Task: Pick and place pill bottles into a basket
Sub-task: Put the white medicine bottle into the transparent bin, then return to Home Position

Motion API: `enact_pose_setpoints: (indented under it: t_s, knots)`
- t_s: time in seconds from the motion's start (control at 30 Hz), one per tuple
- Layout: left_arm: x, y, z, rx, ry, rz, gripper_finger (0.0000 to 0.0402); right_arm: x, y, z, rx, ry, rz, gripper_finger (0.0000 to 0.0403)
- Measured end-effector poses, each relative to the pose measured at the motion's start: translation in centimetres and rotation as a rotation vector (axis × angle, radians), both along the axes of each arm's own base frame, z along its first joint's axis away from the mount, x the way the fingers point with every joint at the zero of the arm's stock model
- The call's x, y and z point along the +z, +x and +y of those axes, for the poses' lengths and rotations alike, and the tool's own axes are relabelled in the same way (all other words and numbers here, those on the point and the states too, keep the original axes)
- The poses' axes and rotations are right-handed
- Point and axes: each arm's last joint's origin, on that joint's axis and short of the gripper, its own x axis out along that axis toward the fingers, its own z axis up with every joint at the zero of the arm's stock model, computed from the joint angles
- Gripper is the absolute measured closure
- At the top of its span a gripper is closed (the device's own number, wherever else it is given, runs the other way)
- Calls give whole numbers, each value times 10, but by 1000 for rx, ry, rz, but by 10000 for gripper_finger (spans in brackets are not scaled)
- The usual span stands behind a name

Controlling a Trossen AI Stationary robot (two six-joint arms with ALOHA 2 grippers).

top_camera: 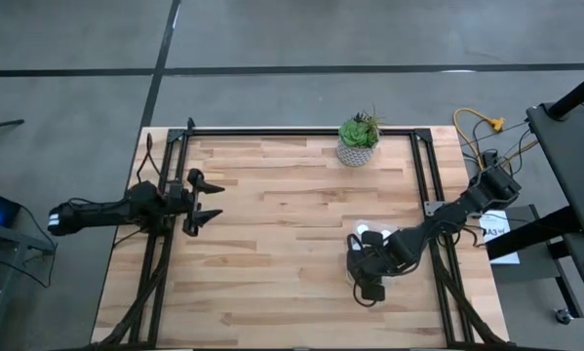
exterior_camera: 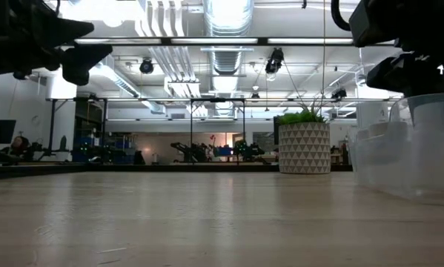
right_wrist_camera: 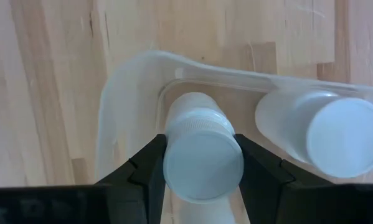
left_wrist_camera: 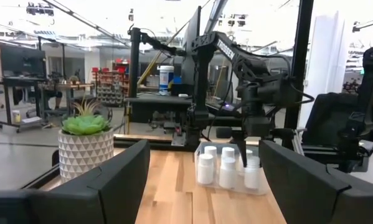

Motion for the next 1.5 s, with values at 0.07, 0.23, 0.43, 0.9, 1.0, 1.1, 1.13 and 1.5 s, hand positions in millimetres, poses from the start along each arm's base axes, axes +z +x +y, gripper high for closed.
enact_pose_setpoints:
  t_s: [0.07, 0.23, 0.43, 0.9, 1.0, 1.1, 1.13, 1.5]
  knots:
    - [0, 0, 0, 0, 0, -1, 114, -1, 2, -2, 0, 1, -6, 261]
    - [0, 0, 0, 0, 0, 4, 114, -1, 5, -7, 30, -8, -17, 261]
    - [-1, 1, 0, 0, 0, 13, 114, -1, 6, -8, 61, -16, -20, 261]
    - [-2, 2, 0, 1, -1, 20, 114, -1, 7, -7, 37, 6, -27, 119]
    - [-2, 1, 0, 1, -1, 18, 114, 2, 6, -7, 32, 24, -29, 119]
    - [-2, 2, 0, 1, -1, 21, 114, 6, 5, -7, 40, 49, -36, 123]
    - [-2, 2, 0, 1, -1, 19, 114, 8, 4, -7, 41, 57, -46, 125]
    - [-3, 2, 0, 2, -1, 23, 114, 67, 0, -9, 113, 205, -426, 141]
